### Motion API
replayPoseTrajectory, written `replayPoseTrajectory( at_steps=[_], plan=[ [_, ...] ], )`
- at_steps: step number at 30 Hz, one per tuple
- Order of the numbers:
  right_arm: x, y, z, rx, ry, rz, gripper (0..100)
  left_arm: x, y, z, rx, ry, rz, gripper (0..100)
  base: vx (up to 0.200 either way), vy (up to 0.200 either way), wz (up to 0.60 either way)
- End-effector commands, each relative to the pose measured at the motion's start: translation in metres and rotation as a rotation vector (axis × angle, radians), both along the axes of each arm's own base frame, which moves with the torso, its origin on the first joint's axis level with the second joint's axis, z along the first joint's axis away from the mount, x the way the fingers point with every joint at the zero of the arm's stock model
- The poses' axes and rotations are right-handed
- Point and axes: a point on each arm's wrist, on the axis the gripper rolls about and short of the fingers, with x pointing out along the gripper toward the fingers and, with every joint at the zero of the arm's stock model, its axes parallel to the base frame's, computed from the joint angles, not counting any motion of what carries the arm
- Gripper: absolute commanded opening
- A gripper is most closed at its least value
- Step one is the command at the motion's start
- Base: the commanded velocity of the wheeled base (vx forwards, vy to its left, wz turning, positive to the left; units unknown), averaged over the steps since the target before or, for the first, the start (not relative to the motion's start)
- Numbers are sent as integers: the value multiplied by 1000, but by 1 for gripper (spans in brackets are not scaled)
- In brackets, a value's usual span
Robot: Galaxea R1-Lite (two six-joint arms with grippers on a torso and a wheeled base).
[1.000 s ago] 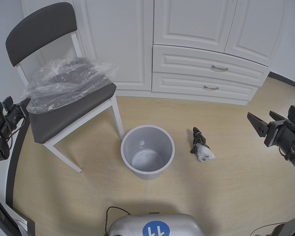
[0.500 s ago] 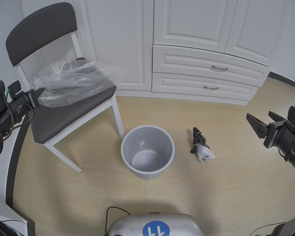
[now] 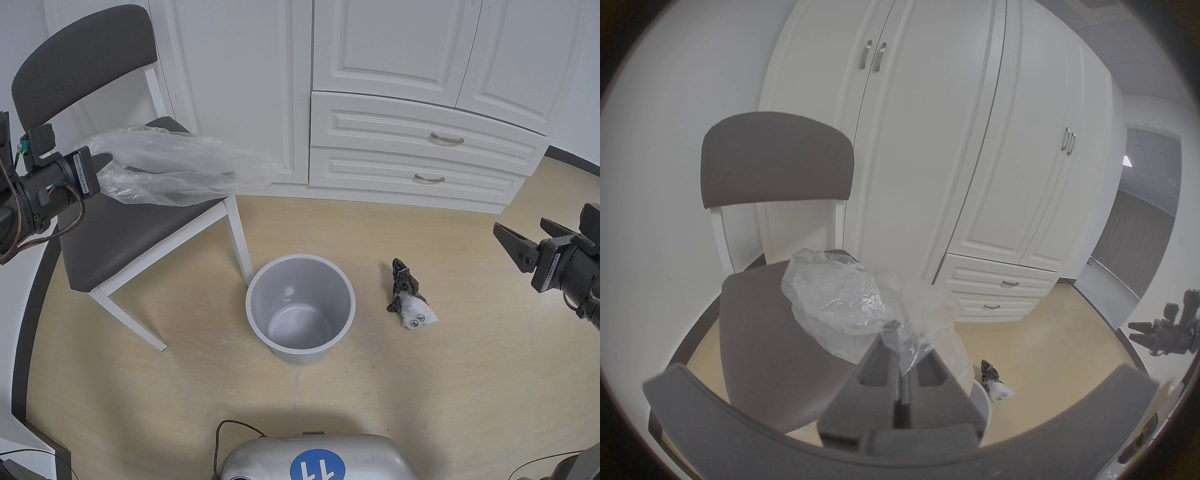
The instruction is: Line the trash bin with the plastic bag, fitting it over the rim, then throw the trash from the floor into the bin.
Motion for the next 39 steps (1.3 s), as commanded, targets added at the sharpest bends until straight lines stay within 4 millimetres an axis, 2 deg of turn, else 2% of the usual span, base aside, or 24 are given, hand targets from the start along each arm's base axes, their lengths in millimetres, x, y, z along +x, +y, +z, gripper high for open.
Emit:
replayPoseTrajectory(
  at_steps=[1,5,9,14,20,24,28,39],
  plan=[
    [-6,15,48,-66,67,92,100,-10,-3,7,20,-28,-6,0,0,0,0],
    [-14,16,52,-69,130,145,100,-23,-7,4,19,-31,-35,0,0,0,0],
    [-12,25,38,43,181,193,100,-38,-10,9,8,-64,-48,0,0,0,0],
    [4,43,26,180,233,306,100,-50,-17,13,-35,-85,-66,0,0,0,0],
    [23,63,8,193,267,318,100,-72,-25,15,-127,-96,-131,0,0,0,0],
    [21,74,3,183,270,351,100,-76,-25,12,-120,-95,-145,0,0,0,0],
    [6,79,1,166,271,409,100,-84,-22,13,-121,-110,-154,0,0,0,0],
    [11,90,-10,136,312,418,100,-113,-18,15,-132,-154,-287,0,0,0,0]
  ],
)
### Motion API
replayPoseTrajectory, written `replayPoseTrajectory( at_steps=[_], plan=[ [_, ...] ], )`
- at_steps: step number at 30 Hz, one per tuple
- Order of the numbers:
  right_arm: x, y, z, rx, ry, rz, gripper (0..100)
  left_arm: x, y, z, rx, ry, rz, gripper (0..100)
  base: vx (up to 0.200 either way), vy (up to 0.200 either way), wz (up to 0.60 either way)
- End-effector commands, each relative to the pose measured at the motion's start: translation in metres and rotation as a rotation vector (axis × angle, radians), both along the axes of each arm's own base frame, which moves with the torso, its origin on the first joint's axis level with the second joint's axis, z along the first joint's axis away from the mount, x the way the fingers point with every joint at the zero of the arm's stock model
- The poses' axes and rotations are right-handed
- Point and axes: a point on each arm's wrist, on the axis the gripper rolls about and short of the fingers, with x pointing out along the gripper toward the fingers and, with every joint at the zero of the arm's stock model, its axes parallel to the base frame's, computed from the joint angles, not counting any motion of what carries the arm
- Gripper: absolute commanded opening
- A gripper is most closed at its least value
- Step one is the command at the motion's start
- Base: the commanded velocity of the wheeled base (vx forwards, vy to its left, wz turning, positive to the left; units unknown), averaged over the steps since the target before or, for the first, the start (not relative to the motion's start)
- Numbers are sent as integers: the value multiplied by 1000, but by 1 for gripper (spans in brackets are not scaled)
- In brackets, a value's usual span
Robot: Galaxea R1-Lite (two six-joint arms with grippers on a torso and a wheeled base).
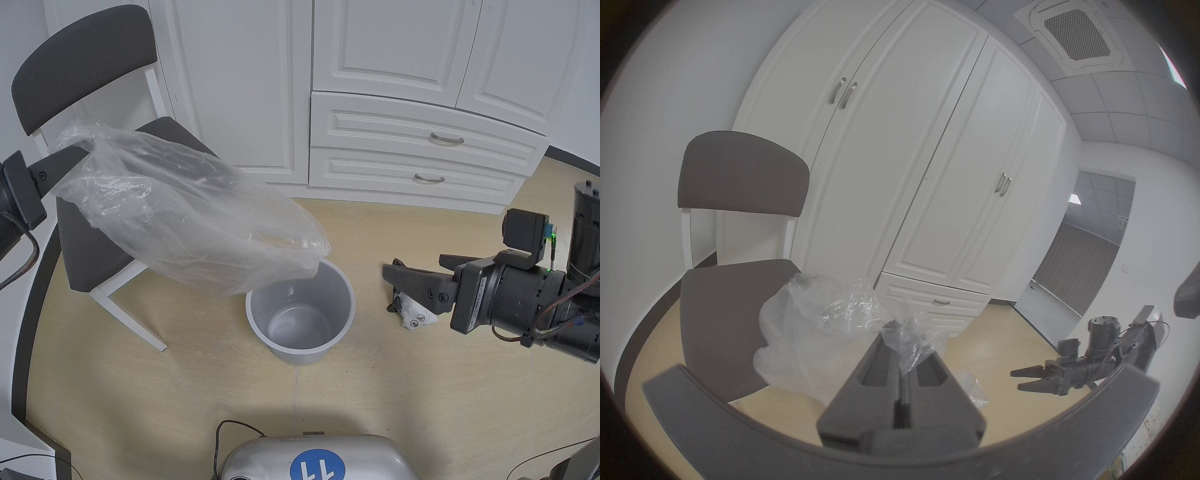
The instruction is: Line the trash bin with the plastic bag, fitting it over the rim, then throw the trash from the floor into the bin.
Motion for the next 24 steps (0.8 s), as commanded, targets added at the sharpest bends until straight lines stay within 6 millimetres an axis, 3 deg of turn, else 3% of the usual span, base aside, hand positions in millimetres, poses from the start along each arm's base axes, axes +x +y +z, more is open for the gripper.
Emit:
replayPoseTrajectory(
  at_steps=[1,18,24],
  plan=[
    [4,9,-10,-31,30,10,100,-16,4,3,-12,-31,-34,0,0,0,0],
    [0,40,-42,-95,97,101,100,-30,2,5,-24,-58,-103,0,0,0,0],
    [0,58,-62,-114,144,132,100,-36,4,7,-33,-74,-115,0,0,0,0]
  ],
)
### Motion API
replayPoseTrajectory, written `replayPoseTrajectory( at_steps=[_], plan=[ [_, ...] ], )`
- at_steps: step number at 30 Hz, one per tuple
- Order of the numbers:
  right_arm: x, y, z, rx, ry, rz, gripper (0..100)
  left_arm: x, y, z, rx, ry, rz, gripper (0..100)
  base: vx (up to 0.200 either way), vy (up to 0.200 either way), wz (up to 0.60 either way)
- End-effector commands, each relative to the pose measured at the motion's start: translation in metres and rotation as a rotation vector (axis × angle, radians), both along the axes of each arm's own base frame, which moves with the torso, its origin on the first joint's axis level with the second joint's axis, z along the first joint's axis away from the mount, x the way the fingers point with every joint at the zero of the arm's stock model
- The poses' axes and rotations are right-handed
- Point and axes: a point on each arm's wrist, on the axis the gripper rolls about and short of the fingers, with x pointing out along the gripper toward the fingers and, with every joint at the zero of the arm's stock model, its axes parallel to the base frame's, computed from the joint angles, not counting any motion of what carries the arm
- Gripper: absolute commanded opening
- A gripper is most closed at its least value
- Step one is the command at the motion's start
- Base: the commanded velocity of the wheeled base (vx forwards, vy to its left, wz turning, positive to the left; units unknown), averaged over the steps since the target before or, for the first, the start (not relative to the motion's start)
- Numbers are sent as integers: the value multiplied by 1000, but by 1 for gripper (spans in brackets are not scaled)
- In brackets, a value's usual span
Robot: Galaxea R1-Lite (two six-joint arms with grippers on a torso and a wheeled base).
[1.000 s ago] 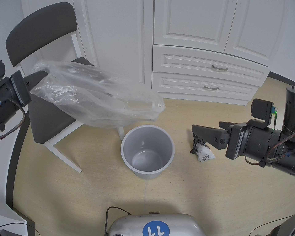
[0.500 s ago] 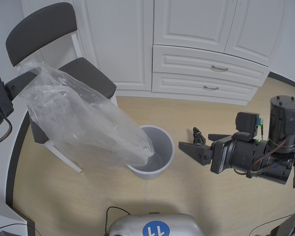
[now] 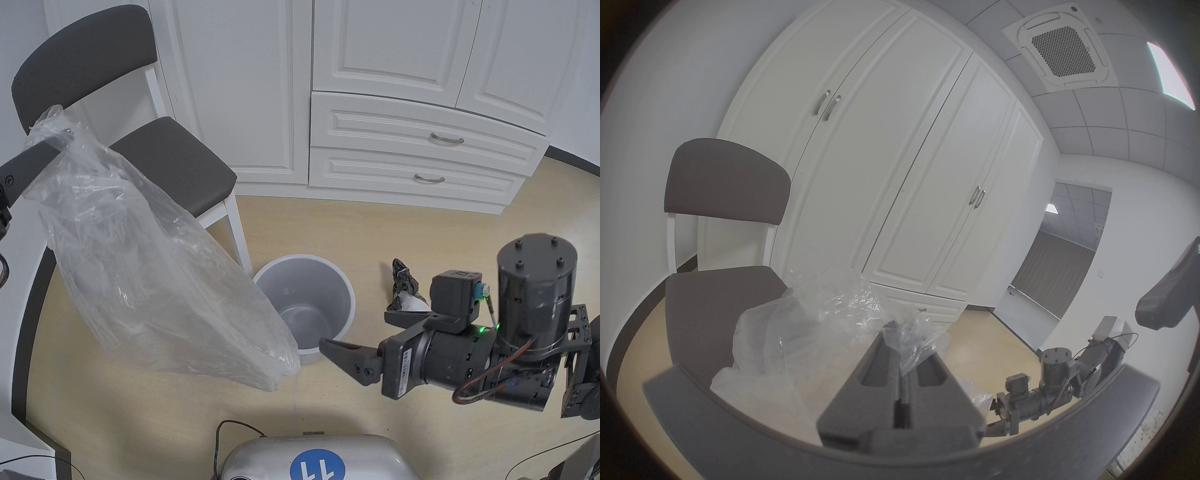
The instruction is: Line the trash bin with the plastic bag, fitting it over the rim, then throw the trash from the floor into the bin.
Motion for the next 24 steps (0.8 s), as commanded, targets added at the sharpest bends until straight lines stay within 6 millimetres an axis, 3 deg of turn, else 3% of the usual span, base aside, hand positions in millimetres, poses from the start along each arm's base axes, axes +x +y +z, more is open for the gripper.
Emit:
replayPoseTrajectory(
  at_steps=[1,5,16,24],
  plan=[
    [2,17,-17,-19,36,18,100,-7,1,2,-10,-17,-21,0,0,0,0],
    [2,29,-20,48,14,32,100,-13,0,3,-16,-26,-59,0,0,0,0],
    [8,38,-32,44,12,13,100,-22,-2,1,-25,-41,-123,0,0,0,0],
    [11,38,-24,149,-66,-45,100,-38,-2,0,-48,-74,-249,0,0,0,0]
  ],
)
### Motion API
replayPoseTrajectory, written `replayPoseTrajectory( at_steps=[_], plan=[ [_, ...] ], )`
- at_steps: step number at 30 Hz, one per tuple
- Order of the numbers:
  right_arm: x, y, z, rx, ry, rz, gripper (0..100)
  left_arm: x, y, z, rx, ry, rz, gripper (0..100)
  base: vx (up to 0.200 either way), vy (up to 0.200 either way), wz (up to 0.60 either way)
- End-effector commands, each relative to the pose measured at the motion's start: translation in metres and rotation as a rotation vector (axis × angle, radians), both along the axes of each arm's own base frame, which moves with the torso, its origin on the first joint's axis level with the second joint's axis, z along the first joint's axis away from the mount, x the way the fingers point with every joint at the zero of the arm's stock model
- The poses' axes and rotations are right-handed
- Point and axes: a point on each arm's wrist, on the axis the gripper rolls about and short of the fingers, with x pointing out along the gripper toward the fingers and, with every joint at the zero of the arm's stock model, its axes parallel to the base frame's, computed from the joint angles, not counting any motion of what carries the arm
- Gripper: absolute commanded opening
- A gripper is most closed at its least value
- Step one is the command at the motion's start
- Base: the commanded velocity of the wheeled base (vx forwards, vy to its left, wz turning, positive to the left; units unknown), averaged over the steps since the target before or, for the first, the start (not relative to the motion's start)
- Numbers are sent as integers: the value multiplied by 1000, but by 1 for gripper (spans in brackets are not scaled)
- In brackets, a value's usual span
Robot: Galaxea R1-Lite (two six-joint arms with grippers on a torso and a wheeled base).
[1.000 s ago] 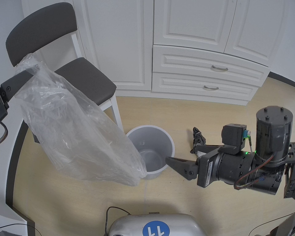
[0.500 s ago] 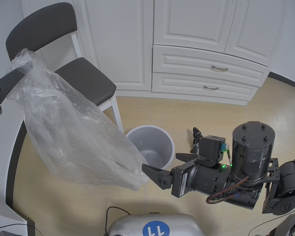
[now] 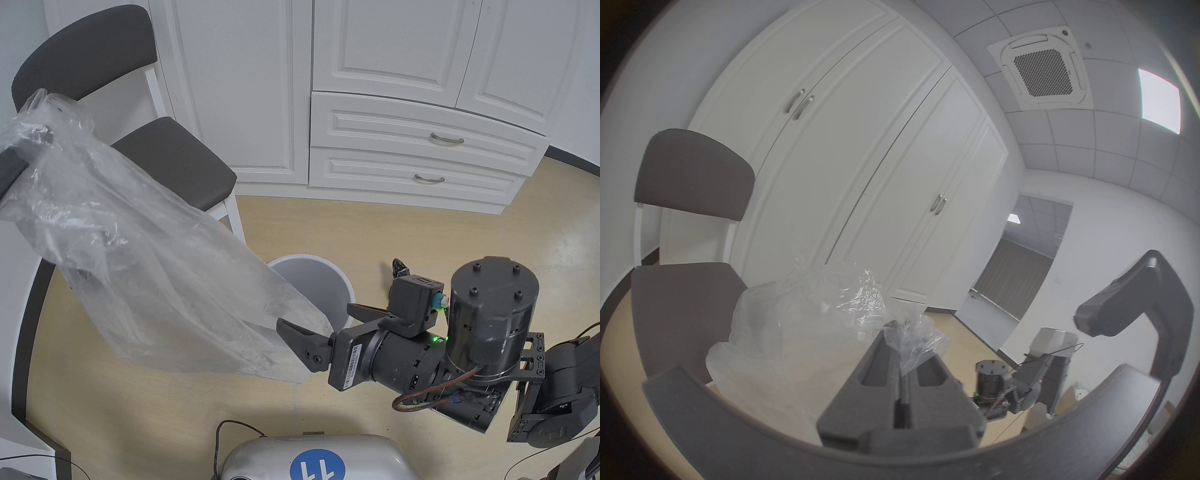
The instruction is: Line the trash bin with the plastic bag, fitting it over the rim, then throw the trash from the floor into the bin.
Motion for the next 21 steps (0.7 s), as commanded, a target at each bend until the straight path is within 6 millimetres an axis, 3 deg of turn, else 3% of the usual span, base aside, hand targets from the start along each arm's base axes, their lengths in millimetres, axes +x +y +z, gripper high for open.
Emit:
replayPoseTrajectory(
  at_steps=[1,21],
  plan=[
    [2,0,-7,-12,0,-11,100,-10,0,-2,-24,-27,-75,0,0,0,0],
    [8,-4,-5,-7,-12,-35,100,-20,5,4,-124,-133,-117,0,0,0,0]
  ],
)
